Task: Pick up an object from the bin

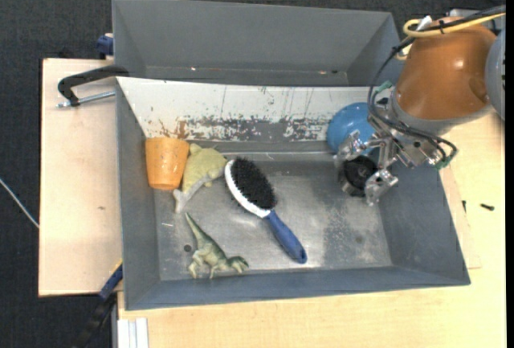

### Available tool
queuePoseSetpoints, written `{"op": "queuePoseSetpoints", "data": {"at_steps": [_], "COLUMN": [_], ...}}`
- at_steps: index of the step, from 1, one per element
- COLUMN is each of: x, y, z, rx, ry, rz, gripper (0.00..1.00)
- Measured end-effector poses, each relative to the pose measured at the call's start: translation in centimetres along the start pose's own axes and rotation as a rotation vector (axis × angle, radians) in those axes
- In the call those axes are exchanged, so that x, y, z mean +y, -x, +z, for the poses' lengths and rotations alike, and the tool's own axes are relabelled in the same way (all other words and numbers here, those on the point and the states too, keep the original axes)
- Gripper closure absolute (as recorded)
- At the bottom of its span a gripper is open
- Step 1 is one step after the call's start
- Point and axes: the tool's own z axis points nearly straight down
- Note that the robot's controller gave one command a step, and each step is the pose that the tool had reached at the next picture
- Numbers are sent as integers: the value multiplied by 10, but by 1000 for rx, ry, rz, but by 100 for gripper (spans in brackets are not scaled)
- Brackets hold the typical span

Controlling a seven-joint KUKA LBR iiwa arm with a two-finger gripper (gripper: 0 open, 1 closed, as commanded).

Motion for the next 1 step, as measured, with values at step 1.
{"op": "queuePoseSetpoints", "data": {"at_steps": [1], "x": [23], "y": [2], "z": [-73], "rx": [1], "ry": [2], "rz": [-455], "gripper": [100]}}
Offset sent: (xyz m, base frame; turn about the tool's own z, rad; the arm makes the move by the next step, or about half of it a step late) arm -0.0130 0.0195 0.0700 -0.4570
